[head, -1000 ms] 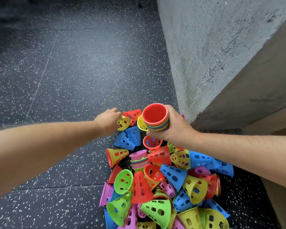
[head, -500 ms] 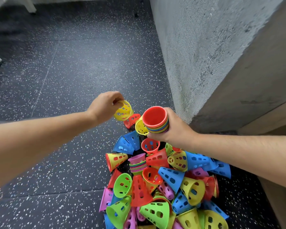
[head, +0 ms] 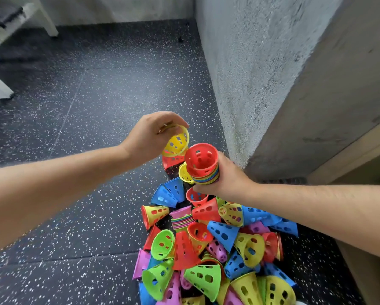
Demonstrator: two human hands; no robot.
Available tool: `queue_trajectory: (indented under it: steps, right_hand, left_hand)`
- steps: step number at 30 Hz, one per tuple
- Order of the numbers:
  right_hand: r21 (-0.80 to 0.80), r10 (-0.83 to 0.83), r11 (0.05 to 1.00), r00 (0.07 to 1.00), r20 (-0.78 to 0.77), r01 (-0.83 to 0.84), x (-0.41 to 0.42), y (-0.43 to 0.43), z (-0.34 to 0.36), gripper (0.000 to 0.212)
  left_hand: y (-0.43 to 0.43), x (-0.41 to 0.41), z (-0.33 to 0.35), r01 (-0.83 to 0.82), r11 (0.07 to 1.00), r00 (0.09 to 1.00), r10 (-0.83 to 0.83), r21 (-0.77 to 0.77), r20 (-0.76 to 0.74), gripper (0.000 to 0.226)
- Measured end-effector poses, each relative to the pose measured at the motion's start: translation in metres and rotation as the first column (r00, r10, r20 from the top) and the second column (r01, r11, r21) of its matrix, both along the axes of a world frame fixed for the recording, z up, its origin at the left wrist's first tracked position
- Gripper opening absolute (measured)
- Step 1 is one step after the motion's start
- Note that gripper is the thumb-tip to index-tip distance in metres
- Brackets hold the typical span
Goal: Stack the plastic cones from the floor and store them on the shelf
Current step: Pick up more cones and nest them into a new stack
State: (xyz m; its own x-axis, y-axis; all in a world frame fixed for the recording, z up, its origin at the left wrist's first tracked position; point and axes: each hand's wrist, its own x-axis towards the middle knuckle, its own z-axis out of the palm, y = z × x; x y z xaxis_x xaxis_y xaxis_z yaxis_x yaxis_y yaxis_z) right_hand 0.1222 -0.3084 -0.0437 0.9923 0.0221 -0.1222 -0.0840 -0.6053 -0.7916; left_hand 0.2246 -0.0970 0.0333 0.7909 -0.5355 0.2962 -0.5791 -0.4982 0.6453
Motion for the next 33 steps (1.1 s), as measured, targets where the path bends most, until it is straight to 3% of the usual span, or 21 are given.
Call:
queue_trajectory:
  steps: [4, 10, 17, 21, 33]
  right_hand:
    - [0.013, 0.004, 1.0, 1.0, -0.003, -0.004, 0.001, -0.002, -0.003, 0.076]
    - [0.02, 0.018, 1.0, 1.0, -0.012, -0.018, 0.006, -0.006, -0.011, 0.078]
    - [0.017, 0.013, 1.0, 0.998, -0.053, -0.012, 0.011, -0.01, -0.013, 0.083]
    - [0.01, 0.011, 1.0, 0.997, -0.071, -0.01, 0.01, -0.012, -0.008, 0.082]
    - [0.023, 0.021, 1.0, 1.0, -0.016, -0.021, 0.013, -0.002, 0.007, 0.083]
  left_hand:
    - [-0.005, 0.0, -0.001, -0.05, 0.994, 0.991, 0.038, -0.099, -0.125, 0.018]
    - [-0.012, 0.006, 0.003, -0.083, 0.984, 0.988, 0.06, -0.158, -0.145, 0.014]
    - [-0.016, 0.015, 0.0, -0.104, 0.994, 0.991, 0.102, -0.02, -0.086, 0.011]
    - [-0.015, 0.016, 0.0, -0.154, 0.988, 0.984, 0.15, -0.032, -0.101, 0.013]
    - [-0.04, -0.011, -0.041, 0.135, 0.99, 0.956, -0.139, -0.034, -0.257, 0.024]
